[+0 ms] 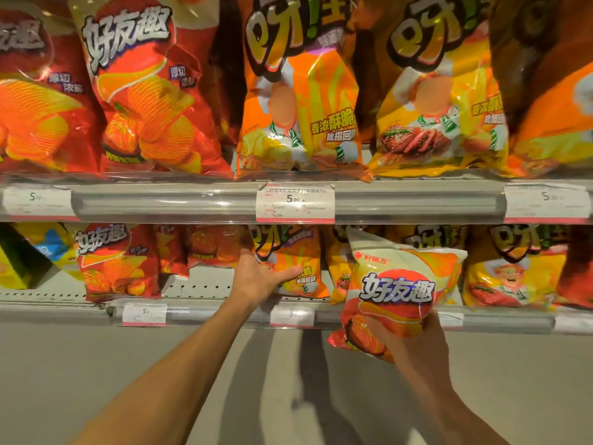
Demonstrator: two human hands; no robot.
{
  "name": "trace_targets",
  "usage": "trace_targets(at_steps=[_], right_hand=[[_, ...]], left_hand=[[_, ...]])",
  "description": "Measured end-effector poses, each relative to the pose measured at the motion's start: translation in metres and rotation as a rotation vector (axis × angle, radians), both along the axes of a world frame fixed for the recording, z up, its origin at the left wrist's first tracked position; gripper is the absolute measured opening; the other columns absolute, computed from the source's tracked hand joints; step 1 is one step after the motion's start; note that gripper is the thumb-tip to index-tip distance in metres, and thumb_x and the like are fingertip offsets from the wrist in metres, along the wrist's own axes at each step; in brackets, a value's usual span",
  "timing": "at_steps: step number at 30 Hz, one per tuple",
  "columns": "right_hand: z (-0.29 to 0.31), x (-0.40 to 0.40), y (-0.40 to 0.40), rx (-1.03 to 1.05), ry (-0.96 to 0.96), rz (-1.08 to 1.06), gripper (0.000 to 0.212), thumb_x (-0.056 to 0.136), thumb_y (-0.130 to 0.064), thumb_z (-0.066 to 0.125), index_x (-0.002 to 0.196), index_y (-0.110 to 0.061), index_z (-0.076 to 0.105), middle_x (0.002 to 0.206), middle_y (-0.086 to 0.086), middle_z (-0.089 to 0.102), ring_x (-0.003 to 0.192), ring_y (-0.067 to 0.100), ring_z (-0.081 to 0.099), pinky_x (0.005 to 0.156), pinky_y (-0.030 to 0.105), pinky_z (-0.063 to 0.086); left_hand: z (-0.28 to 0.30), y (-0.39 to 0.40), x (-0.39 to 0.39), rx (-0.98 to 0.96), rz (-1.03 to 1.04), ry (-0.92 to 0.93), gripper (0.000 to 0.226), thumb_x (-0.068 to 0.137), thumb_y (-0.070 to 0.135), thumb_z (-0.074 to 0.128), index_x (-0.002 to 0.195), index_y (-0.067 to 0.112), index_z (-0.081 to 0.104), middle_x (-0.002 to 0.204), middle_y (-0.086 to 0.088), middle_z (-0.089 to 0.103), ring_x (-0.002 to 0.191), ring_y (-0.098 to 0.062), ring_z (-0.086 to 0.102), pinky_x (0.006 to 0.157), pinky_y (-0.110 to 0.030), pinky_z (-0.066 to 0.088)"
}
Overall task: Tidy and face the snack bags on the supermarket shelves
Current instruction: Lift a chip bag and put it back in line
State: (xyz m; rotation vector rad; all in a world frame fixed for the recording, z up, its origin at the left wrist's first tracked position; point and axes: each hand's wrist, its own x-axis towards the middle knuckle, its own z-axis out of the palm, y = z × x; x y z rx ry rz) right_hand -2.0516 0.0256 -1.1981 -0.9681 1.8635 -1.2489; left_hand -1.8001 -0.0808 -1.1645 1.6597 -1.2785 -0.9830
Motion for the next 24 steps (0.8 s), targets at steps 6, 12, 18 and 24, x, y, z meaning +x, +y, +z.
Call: trace_targets(at_steps=[6,12,18,24], right_hand=[[-0.005,0.012,0.001,-0.005,-0.035,0.048,0.079,0.06,-0.04,0.095,0.121,-0.036,0.046,0.103,-0.013,0.061,0.086,0.01,0.061,0.07,0.021,0.046],[-0.002,0.026,0.007,-0.017,-0.002,0.082,0.081,0.056,-0.041,0.097,0.122,-0.037,0.05,0.108,-0.009,0.066,0.096,0.019,0.066,0.084,0.034,0.052],[0.016,0.057,0.009,-0.059,-0.049,0.172,0.097,0.059,-0.04,0.096,0.143,-0.031,0.049,0.12,-0.008,0.067,0.106,0.019,0.065,0.091,0.037,0.054],[0.03,0.124,0.014,-0.131,-0.131,0.27,0.091,0.055,-0.037,0.098,0.133,-0.036,0.051,0.117,-0.019,0.067,0.106,0.004,0.066,0.082,0.02,0.05]], left_hand=[[-0.013,0.0,0.001,-0.042,-0.048,-0.017,0.051,0.059,0.026,0.097,0.097,0.015,0.065,0.091,0.002,0.074,0.088,-0.013,0.071,0.084,-0.035,0.059],[-0.026,-0.003,0.006,-0.007,-0.023,0.022,0.063,0.059,0.033,0.096,0.1,0.03,0.048,0.101,0.004,0.065,0.092,-0.009,0.066,0.079,-0.031,0.059],[-0.028,0.022,0.035,0.035,-0.098,-0.008,0.084,0.053,0.071,0.082,0.119,0.033,0.049,0.113,0.014,0.064,0.104,-0.002,0.062,0.087,-0.026,0.052],[-0.049,0.075,0.126,-0.197,-0.045,-0.713,0.066,0.096,0.055,0.027,0.131,0.007,0.056,0.131,-0.009,0.054,0.122,-0.03,0.05,0.105,-0.042,0.04]])
